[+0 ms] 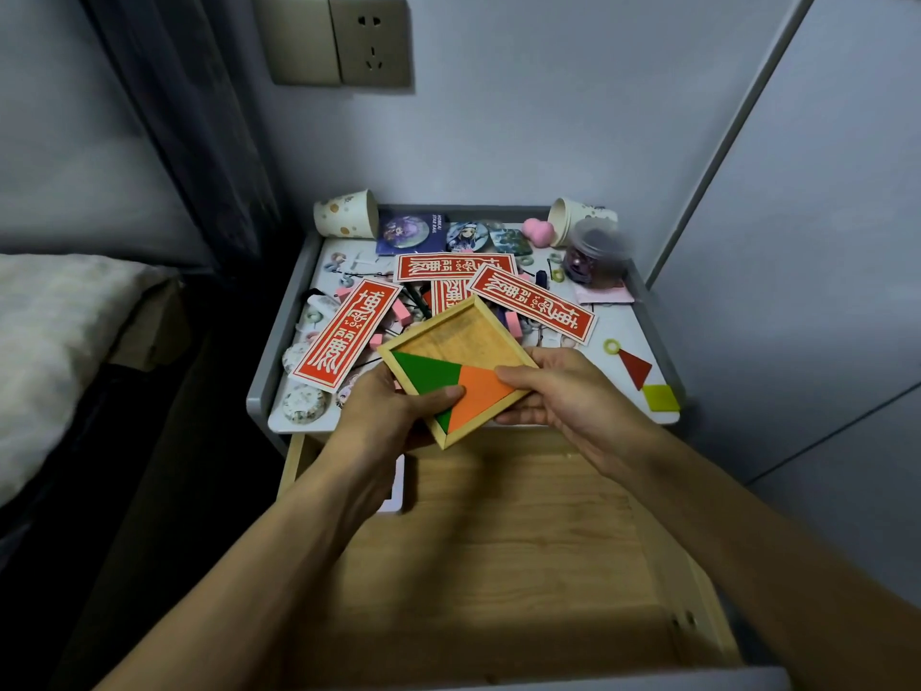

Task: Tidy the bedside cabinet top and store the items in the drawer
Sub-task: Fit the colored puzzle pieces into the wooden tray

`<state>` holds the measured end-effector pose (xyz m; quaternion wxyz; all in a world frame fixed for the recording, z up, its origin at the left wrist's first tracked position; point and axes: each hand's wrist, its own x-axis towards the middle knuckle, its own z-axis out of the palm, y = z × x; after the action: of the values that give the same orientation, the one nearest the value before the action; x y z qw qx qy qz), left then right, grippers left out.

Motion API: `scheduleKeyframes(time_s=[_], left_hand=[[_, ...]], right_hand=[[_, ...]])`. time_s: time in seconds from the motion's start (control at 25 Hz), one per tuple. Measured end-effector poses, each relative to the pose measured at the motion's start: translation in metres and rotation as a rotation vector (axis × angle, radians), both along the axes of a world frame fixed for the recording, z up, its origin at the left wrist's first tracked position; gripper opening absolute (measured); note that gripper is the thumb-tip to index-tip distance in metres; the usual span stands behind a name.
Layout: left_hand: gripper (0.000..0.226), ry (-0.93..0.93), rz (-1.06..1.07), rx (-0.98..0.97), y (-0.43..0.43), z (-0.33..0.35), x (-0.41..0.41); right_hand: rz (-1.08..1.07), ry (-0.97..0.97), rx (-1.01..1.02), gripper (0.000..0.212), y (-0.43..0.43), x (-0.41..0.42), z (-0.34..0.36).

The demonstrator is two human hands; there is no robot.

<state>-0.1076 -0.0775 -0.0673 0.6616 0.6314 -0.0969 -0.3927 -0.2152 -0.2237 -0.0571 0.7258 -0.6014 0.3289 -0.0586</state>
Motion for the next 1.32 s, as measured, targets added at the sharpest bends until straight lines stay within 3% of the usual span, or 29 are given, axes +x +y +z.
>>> scheduleKeyframes(time_s=[0.24,0.36,0.44,0.48,0.6,0.8,1.04,1.32], left_hand=[[0.046,-0.015,0.036,0.007,-0.003,-0.001,-0.003],[0.052,-0.034,0.057,0.019,-0.003,-0.001,0.001],[0.054,-0.043,0.062,0.022,-0.002,-0.001,0.003],[0.055,-0.045,0.059,0.023,-0.003,-0.002,0.004],[0.057,-0.04,0.045,0.024,-0.004,-0.002,0.002],[0.056,-0.055,0.014,0.01,-0.004,-0.002,0.002],[0.055,-0.047,0.01,0.0,-0.004,-0.002,0.002],[0.055,-0.054,0.007,0.001,-0.003,-0.004,0.004]], right_hand=[[0.046,0.008,-0.043,0.032,0.0,-0.005,0.005],[0.053,0.173,-0.546,0.018,-0.039,-0.02,0.011],[0.021,0.426,-0.965,0.018,-0.068,-0.031,0.001],[0.043,0.553,-1.072,0.023,-0.075,-0.034,-0.007],[0.091,0.681,-1.079,0.036,-0.077,-0.035,-0.029],[0.048,0.652,-1.03,0.032,-0.079,-0.034,-0.035],[0.082,0.721,-1.133,0.028,-0.076,-0.036,-0.033],[-0.114,0.529,-1.049,0.016,-0.094,-0.042,-0.013]])
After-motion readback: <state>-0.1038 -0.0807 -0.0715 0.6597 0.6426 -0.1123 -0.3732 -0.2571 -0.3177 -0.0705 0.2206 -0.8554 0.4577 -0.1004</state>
